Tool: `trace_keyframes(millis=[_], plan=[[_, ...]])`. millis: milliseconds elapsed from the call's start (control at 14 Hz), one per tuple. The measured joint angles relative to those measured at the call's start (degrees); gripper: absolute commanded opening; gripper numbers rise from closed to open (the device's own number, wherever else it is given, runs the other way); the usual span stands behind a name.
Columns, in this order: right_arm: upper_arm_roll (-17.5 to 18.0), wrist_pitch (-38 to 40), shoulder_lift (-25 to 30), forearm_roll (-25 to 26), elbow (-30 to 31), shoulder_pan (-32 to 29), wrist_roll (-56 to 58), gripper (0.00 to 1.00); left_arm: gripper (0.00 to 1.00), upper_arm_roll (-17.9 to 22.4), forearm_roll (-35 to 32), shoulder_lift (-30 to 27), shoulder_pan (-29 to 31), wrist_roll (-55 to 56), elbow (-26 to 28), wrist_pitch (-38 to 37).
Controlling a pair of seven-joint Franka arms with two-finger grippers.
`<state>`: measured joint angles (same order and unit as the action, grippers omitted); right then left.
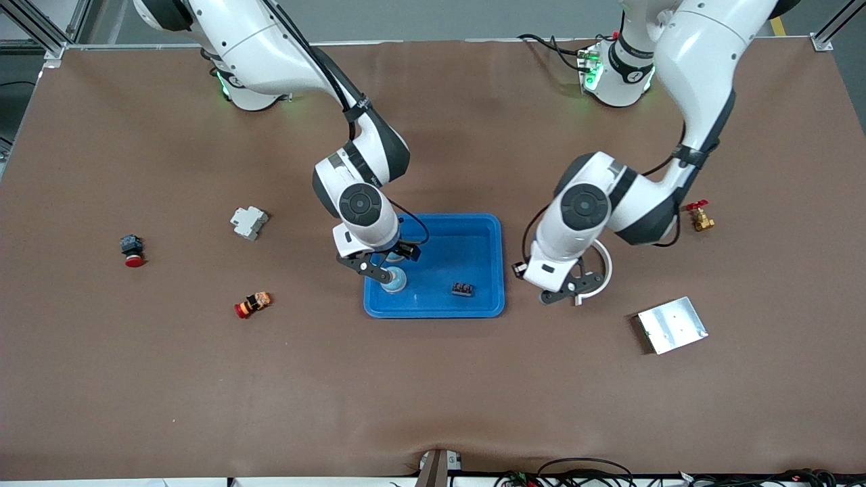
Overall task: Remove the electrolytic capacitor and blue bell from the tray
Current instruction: 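Lift the capacitor with the left gripper while the right gripper grasps a bell, then carry the capacitor beside the white arc while the right gripper lifts the bell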
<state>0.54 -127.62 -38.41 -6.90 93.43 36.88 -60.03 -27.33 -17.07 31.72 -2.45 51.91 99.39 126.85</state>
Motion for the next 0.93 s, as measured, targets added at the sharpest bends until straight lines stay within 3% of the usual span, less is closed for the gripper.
trace_keyframes(millis=[428, 713, 926], plan=[[-0.12, -1.81, -1.21, -0.03, 0.25, 1.58, -5.20, 1.00, 0.00, -0.18, 0.00, -1.57, 4.52, -16.87, 2.00, 0.18], [-0.44, -1.82, -1.23, -0.05, 0.90, 1.53, -5.27, 1.00, 0.00, -1.24, 0.00, -3.82, 8.71, -20.96, 10.68, 10.62], [-0.46, -2.58, -1.24, -0.05, 1.59, 1.53, -5.41, 1.00, 0.00, -1.70, -0.36, -5.20, 9.45, -21.46, 15.52, 13.18]])
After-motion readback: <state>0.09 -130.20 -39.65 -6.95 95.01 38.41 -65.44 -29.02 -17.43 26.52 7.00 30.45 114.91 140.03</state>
